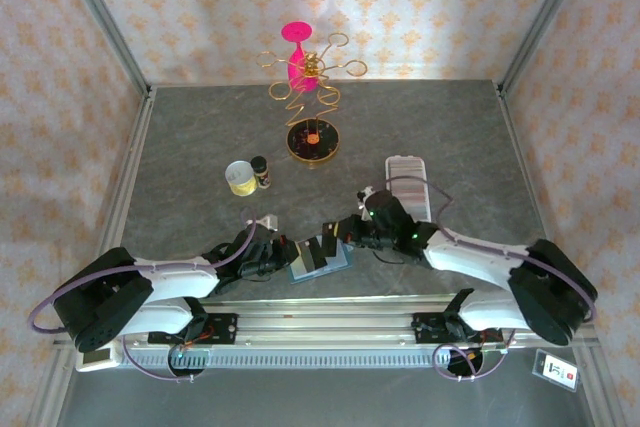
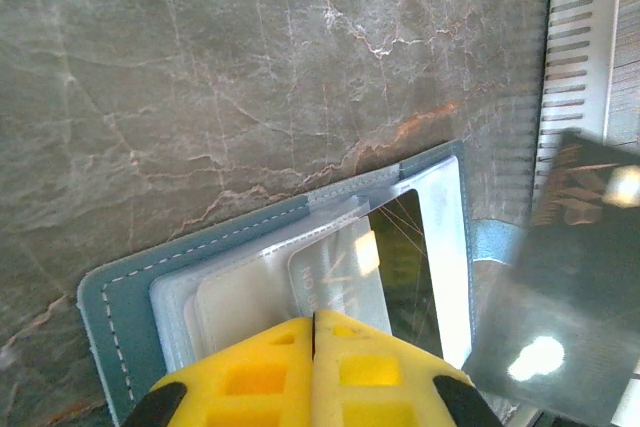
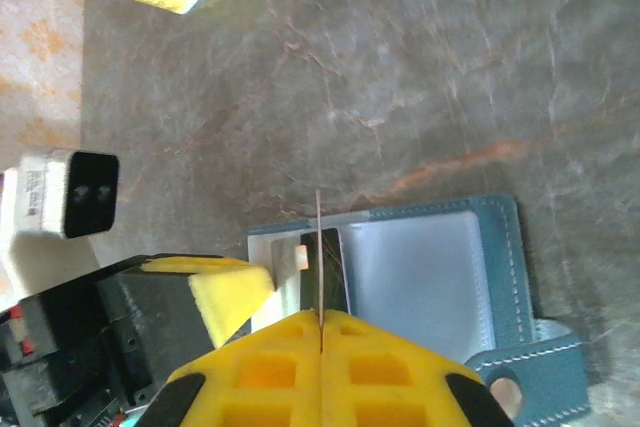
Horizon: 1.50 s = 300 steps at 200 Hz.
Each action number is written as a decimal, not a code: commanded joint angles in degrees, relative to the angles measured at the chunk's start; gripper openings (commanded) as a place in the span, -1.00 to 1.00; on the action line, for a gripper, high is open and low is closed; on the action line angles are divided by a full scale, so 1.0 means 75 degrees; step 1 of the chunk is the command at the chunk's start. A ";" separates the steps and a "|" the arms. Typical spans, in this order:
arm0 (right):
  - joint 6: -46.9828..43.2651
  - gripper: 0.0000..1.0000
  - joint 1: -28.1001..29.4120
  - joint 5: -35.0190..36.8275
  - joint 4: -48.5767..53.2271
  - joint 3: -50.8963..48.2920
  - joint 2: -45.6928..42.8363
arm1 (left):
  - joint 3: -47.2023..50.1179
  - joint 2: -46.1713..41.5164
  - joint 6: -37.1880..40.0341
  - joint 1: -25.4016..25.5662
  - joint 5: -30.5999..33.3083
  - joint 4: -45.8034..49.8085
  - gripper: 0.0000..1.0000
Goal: Put the credit cards into the card holder
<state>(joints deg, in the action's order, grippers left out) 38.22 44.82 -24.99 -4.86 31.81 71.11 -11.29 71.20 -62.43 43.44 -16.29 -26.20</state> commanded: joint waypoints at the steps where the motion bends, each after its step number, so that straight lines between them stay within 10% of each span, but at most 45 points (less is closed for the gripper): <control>1: -0.2021 -1.00 -0.0035 0.0838 0.1873 0.1063 -0.0735 | 0.0125 0.0021 0.0250 -0.0044 0.0041 0.0480 -1.00; 70: -1.1037 -1.00 -0.0045 0.2385 0.6777 0.3122 -0.2243 | -0.0098 0.0049 0.0474 -0.0038 -0.0054 0.0621 -1.00; 105: -1.3742 -1.00 -0.1088 0.3278 0.8680 0.2948 -0.1755 | -0.0214 0.0156 0.0587 -0.0039 -0.0110 0.0619 -1.00; 300: -1.4916 -1.00 -0.1615 0.2354 0.7126 0.1826 -0.0774 | -0.0441 0.0480 0.0676 -0.0042 -0.0300 0.0636 -1.00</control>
<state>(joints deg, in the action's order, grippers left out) -72.75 32.95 -7.14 50.30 44.84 64.05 -14.22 73.76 -58.37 43.44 -18.06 -24.43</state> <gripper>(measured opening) 0.043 0.048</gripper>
